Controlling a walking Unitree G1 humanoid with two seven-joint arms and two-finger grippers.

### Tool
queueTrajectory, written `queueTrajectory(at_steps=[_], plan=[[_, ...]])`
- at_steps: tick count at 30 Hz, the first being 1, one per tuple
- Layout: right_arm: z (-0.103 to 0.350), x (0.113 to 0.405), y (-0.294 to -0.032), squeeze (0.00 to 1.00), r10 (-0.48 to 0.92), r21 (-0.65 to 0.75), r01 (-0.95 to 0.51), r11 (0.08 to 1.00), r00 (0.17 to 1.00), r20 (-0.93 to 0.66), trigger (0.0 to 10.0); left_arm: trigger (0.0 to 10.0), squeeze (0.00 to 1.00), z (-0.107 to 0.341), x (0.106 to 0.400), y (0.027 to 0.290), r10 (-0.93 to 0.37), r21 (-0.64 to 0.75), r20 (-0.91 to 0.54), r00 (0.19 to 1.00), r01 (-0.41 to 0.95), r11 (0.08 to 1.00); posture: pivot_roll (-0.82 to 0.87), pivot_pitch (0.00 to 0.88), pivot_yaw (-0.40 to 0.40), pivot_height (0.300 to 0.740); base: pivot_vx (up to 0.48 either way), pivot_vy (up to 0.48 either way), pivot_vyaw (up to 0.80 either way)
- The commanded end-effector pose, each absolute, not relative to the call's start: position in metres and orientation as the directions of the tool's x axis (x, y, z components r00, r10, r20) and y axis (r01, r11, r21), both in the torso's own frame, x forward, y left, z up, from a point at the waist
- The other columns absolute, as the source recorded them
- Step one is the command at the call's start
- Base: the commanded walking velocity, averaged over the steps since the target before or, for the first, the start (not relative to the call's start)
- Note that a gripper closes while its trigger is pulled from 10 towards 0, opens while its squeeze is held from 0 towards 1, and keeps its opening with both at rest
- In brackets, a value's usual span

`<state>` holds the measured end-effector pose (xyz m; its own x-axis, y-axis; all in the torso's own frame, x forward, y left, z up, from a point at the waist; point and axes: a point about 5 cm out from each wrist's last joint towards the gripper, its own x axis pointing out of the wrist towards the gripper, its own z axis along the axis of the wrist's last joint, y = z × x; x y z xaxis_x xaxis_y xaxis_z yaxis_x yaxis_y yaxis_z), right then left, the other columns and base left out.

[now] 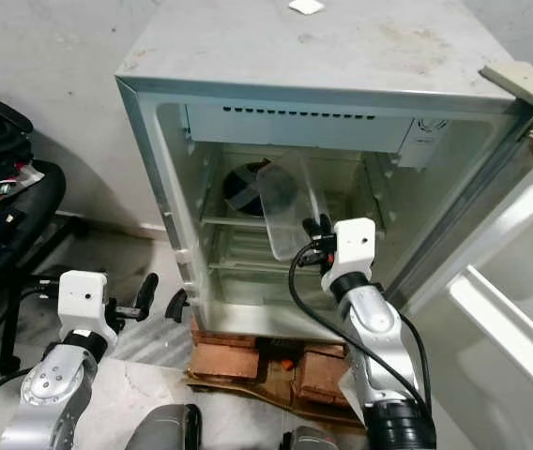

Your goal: Restocking fridge

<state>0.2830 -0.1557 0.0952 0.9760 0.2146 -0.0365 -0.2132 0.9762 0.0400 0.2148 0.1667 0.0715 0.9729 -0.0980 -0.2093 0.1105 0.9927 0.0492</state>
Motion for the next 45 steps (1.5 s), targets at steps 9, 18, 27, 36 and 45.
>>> queueTrajectory(at_steps=[9, 18, 27, 36, 45], plan=[[0.089, 0.303, -0.160, 0.00, 0.048, 0.109, -0.037, 0.993, 0.994, -0.101, 10.0, 10.0, 0.00, 0.077, 0.208, 0.160, -0.155, 0.029, -0.235, 0.959, 0.167, 0.986, 0.13, 0.129, -0.048, 0.740, 0.000, 0.000, 0.00], [0.093, 0.323, -0.150, 0.00, 0.029, 0.130, -0.014, 0.991, 0.994, -0.110, 10.0, 10.0, 0.00, 0.082, 0.194, 0.157, -0.157, 0.025, -0.256, 0.954, 0.169, 0.985, 0.16, 0.194, -0.068, 0.740, 0.000, 0.000, 0.00], [0.096, 0.345, -0.145, 0.00, -0.010, 0.145, 0.031, 0.989, 0.989, -0.145, 10.0, 10.0, 0.00, 0.087, 0.168, 0.154, -0.127, 0.000, -0.302, 0.945, 0.133, 0.991, 0.19, 0.280, -0.106, 0.740, 0.000, 0.000, 0.00], [0.112, 0.371, -0.138, 0.00, -0.027, 0.115, 0.043, 0.992, 0.991, -0.134, 10.0, 10.0, 0.00, 0.099, 0.153, 0.149, -0.128, -0.017, -0.317, 0.940, 0.130, 0.991, 0.22, 0.348, -0.141, 0.740, 0.000, 0.000, 0.00], [0.135, 0.391, -0.121, 1.00, 0.055, 0.062, -0.048, 0.997, 0.991, -0.119, 10.0, 10.0, 0.00, 0.103, 0.146, 0.145, -0.123, -0.033, -0.345, 0.930, 0.119, 0.992, 0.23, 0.371, -0.155, 0.740, 0.000, 0.000, 0.00]])
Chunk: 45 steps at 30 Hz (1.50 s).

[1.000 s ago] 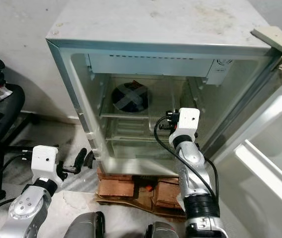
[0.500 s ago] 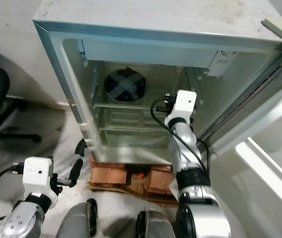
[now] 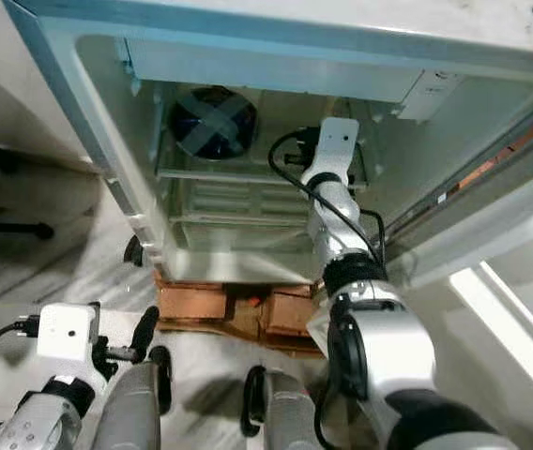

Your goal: Restocking fridge

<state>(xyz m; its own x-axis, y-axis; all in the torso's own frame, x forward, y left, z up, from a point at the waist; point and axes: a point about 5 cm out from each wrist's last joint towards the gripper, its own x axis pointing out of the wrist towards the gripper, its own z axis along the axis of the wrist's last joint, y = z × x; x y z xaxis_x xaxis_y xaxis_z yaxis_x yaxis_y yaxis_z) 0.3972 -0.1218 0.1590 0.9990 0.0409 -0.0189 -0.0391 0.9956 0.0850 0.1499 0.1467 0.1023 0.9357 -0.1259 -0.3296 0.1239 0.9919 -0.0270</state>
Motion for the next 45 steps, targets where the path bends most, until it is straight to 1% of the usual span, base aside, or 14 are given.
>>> queueTrajectory(at_steps=[1, 3, 6, 10, 15, 23, 27, 32, 37, 38, 39, 40, 41, 45], plan=[[0.137, 0.392, -0.120, 1.00, 0.059, 0.055, -0.053, 0.997, 0.992, -0.116, 10.0, 10.0, 0.00, 0.103, 0.145, 0.145, -0.122, -0.032, -0.347, 0.930, 0.118, 0.992, 0.23, 0.372, -0.155, 0.740, 0.000, 0.000, 0.00], [0.145, 0.395, -0.121, 1.00, 0.061, -0.023, -0.063, 0.998, 0.994, -0.086, 10.0, 10.0, 0.00, 0.103, 0.145, 0.146, -0.113, -0.031, -0.354, 0.928, 0.109, 0.994, 0.24, 0.370, -0.151, 0.740, 0.000, 0.000, 0.00], [0.156, 0.399, -0.123, 1.00, 0.057, -0.085, -0.060, 0.995, 0.998, -0.039, 10.0, 10.0, 0.00, 0.102, 0.146, 0.147, -0.106, -0.024, -0.358, 0.928, 0.104, 0.994, 0.24, 0.358, -0.145, 0.740, 0.000, 0.000, 0.00], [0.161, 0.401, -0.126, 1.00, 0.050, -0.083, -0.051, 0.995, 0.999, -0.011, 10.0, 10.0, 0.00, 0.102, 0.150, 0.149, -0.106, -0.019, -0.356, 0.928, 0.106, 0.994, 0.24, 0.346, -0.138, 0.740, 0.000, 0.000, 0.00], [0.183, 0.405, -0.133, 1.00, 0.056, -0.155, -0.040, 0.987, 0.993, 0.105, 10.0, 10.0, 0.00, 0.101, 0.159, 0.150, -0.115, -0.009, -0.346, 0.931, 0.119, 0.993, 0.22, 0.324, -0.128, 0.740, 0.000, 0.000, 0.00], [0.203, 0.407, -0.136, 1.00, 0.101, -0.143, -0.073, 0.987, 0.976, 0.193, 10.0, 10.0, 0.00, 0.102, 0.176, 0.150, -0.121, 0.003, -0.311, 0.943, 0.128, 0.992, 0.21, 0.279, -0.114, 0.740, 0.000, 0.000, 0.00], [0.195, 0.405, -0.129, 1.00, 0.175, -0.135, -0.153, 0.979, 0.971, 0.163, 10.0, 10.0, 0.00, 0.104, 0.189, 0.150, -0.132, 0.004, -0.279, 0.951, 0.139, 0.990, 0.18, 0.237, -0.098, 0.740, 0.000, 0.000, 0.00], [0.166, 0.393, -0.123, 1.00, 0.271, -0.098, -0.261, 0.960, 0.957, 0.104, 10.0, 10.0, 0.00, 0.103, 0.202, 0.146, -0.173, 0.027, -0.255, 0.951, 0.186, 0.982, 0.16, 0.179, -0.074, 0.740, 0.000, 0.000, 0.00], [0.151, 0.373, -0.124, 1.00, 0.335, -0.085, -0.325, 0.942, 0.929, 0.155, 10.0, 10.0, 0.00, 0.101, 0.211, 0.148, -0.170, 0.069, -0.211, 0.963, 0.188, 0.980, 0.15, 0.142, -0.061, 0.740, 0.000, 0.000, 0.00], [0.143, 0.359, -0.127, 0.91, 0.339, -0.078, -0.330, 0.941, 0.924, 0.175, 10.0, 10.0, 0.00, 0.103, 0.215, 0.153, -0.151, 0.101, -0.151, 0.977, 0.167, 0.981, 0.13, 0.115, -0.057, 0.740, 0.000, 0.000, 0.00], [0.139, 0.352, -0.128, 0.47, 0.337, -0.069, -0.330, 0.942, 0.924, 0.178, 10.0, 10.0, 0.00, 0.104, 0.217, 0.153, -0.149, 0.110, -0.129, 0.980, 0.164, 0.980, 0.13, 0.100, -0.053, 0.740, 0.000, 0.000, 0.00], [0.135, 0.347, -0.129, 0.33, 0.332, -0.060, -0.326, 0.943, 0.926, 0.179, 10.0, 10.0, 0.00, 0.105, 0.218, 0.153, -0.151, 0.114, -0.113, 0.982, 0.163, 0.980, 0.13, 0.100, -0.053, 0.740, 0.000, 0.000, 0.00], [0.126, 0.333, -0.133, 0.00, 0.303, -0.041, -0.301, 0.953, 0.936, 0.177, 10.0, 10.0, 0.00, 0.107, 0.222, 0.154, -0.145, 0.153, -0.080, 0.986, 0.156, 0.976, 0.12, 0.077, -0.049, 0.740, 0.000, 0.000, 0.00], [0.106, 0.305, -0.140, 0.00, 0.239, -0.002, -0.242, 0.970, 0.958, 0.158, 10.0, 10.0, 0.00, 0.110, 0.227, 0.150, -0.131, 0.235, -0.021, 0.991, 0.132, 0.963, 0.10, 0.046, -0.035, 0.740, 0.000, 0.000, 0.00]])
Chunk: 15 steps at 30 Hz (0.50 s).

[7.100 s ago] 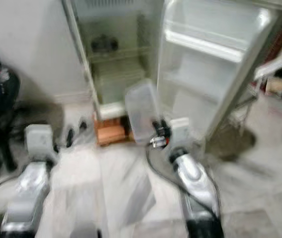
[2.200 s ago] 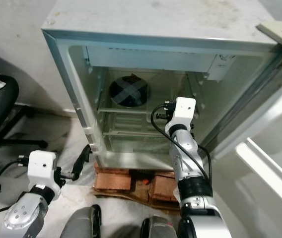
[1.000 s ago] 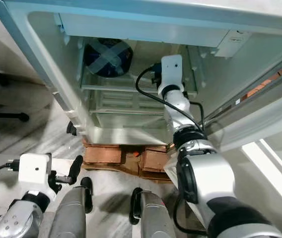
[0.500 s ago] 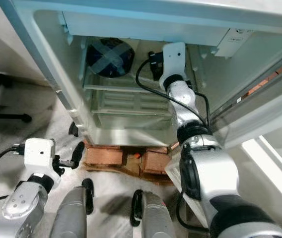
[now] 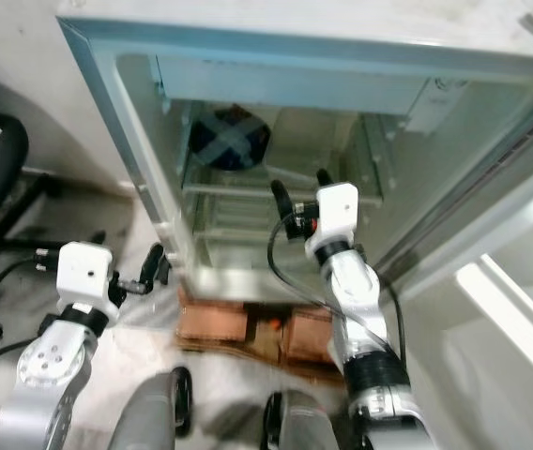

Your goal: Restocking fridge

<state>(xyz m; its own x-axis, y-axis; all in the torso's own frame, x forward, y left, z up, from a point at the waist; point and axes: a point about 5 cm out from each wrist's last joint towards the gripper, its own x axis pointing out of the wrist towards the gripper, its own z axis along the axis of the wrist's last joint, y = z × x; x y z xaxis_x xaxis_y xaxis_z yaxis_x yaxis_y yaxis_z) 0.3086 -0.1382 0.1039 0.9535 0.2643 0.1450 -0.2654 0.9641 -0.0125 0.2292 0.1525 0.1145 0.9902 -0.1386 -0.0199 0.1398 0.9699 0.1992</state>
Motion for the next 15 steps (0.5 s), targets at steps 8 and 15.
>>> queueTrajectory(at_steps=[8, 15], plan=[[0.094, 0.268, -0.156, 0.00, 0.164, -0.042, -0.160, 0.986, 0.974, 0.154, 10.0, 10.0, 0.00, 0.103, 0.228, 0.149, -0.130, 0.249, -0.037, 0.991, 0.135, 0.959, 0.07, 0.008, -0.012, 0.740, 0.000, 0.000, 0.00], [0.089, 0.251, -0.157, 0.00, 0.176, -0.040, -0.173, 0.984, 0.980, 0.087, 10.0, 10.0, 0.00, 0.096, 0.236, 0.136, -0.180, 0.265, 0.001, 0.984, 0.173, 0.949, 0.05, 0.000, -0.013, 0.740, 0.000, 0.000, 0.00]])
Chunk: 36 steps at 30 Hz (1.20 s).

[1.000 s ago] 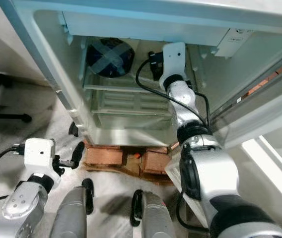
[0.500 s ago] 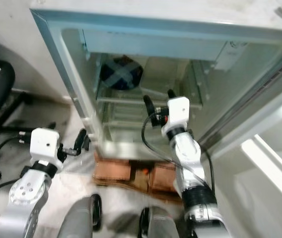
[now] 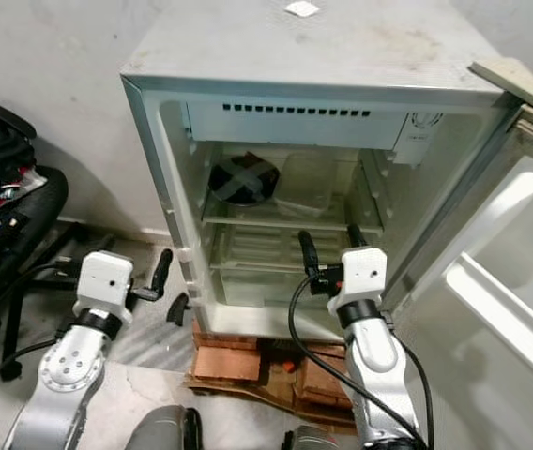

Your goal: Restocking fridge

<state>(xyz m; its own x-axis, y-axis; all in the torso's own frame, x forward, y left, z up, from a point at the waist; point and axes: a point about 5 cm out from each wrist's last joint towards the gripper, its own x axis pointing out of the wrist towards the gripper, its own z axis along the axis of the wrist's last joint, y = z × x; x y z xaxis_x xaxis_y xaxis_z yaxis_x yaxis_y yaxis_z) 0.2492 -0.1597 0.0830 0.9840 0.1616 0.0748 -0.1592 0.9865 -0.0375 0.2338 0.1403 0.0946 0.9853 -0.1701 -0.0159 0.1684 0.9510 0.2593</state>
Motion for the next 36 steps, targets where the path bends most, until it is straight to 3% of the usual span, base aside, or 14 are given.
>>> queueTrajectory(at_steps=[1, 7, 32, 36], plan=[[0.0892, 0.2505, -0.1574, 0.00, 0.176, -0.040, -0.173, 0.984, 0.980, 0.087, 10.0, 10.0, 0.00, 0.0964, 0.2361, 0.1362, -0.180, 0.265, 0.001, 0.984, 0.173, 0.949, 0.05, 0.000, -0.013, 0.740, 0.000, 0.000, 0.00], [0.0912, 0.2514, -0.1559, 0.00, 0.185, -0.052, -0.182, 0.982, 0.980, 0.078, 10.0, 10.0, 0.00, 0.0965, 0.2362, 0.1334, -0.187, 0.266, 0.005, 0.982, 0.179, 0.947, 0.05, 0.014, -0.022, 0.740, -0.092, 0.000, 0.00], [0.0875, 0.2421, -0.1604, 0.00, 0.164, -0.016, -0.164, 0.986, 0.986, 0.011, 10.0, 10.0, 0.00, 0.0895, 0.2384, 0.1293, -0.208, 0.260, 0.002, 0.978, 0.200, 0.945, 0.03, 0.032, -0.015, 0.740, -0.407, 0.000, 0.00], [0.0871, 0.2421, -0.1611, 0.00, 0.151, -0.005, -0.151, 0.989, 0.989, 0.003, 10.0, 10.0, 0.00, 0.0904, 0.2397, 0.1290, -0.211, 0.258, 0.009, 0.978, 0.201, 0.945, 0.03, 0.033, -0.013, 0.740, -0.065, 0.000, 0.00]])
